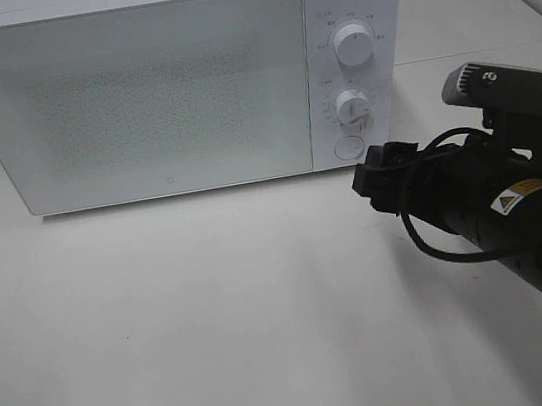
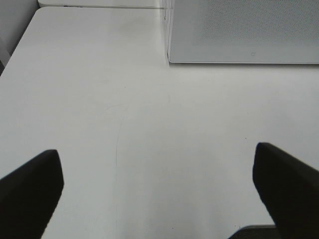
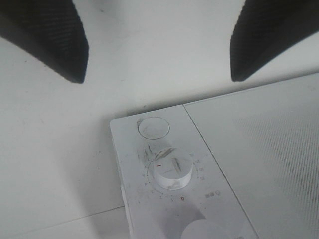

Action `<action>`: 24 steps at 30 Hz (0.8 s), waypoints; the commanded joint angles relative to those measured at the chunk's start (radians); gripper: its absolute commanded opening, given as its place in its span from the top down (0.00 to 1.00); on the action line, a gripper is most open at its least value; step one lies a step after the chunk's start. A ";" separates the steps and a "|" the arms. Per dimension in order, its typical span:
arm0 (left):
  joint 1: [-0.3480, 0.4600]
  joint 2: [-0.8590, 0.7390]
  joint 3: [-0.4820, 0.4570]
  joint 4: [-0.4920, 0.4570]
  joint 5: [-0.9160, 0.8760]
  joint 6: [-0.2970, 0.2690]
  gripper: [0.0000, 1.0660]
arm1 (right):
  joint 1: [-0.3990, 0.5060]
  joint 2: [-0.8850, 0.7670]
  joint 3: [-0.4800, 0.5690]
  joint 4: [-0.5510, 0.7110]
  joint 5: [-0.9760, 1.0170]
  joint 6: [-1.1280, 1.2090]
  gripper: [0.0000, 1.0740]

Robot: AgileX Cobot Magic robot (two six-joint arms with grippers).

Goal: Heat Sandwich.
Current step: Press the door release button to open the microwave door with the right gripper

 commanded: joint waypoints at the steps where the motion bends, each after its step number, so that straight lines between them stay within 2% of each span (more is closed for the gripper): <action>1: 0.002 -0.020 0.001 -0.010 -0.009 0.000 0.08 | 0.003 -0.001 -0.006 -0.005 -0.005 0.267 0.30; 4: 0.002 -0.020 0.001 -0.010 -0.009 0.000 0.08 | 0.003 -0.001 -0.006 -0.005 -0.004 0.381 0.30; 5: 0.002 -0.020 0.001 -0.010 -0.009 0.000 0.08 | 0.003 -0.001 -0.006 -0.005 -0.004 0.503 0.30; 8: 0.002 -0.020 0.001 -0.010 -0.009 0.000 0.08 | 0.003 -0.001 -0.006 -0.005 -0.004 0.623 0.30; 10: 0.002 -0.020 0.001 -0.010 -0.009 0.000 0.08 | 0.003 -0.001 -0.006 -0.006 -0.003 0.794 0.30; 16: 0.002 -0.020 0.001 -0.010 -0.009 0.000 0.08 | 0.003 -0.001 -0.006 -0.006 -0.002 0.991 0.32; 19: 0.002 -0.020 0.001 -0.010 -0.009 0.000 0.08 | 0.003 -0.001 -0.006 -0.006 0.013 1.161 0.38; 21: 0.002 -0.020 0.001 -0.010 -0.009 0.000 0.08 | 0.003 -0.001 -0.006 -0.006 0.017 1.190 0.40; 24: 0.002 -0.020 0.001 -0.010 -0.009 0.000 0.08 | 0.003 -0.001 -0.006 -0.006 0.017 1.256 0.53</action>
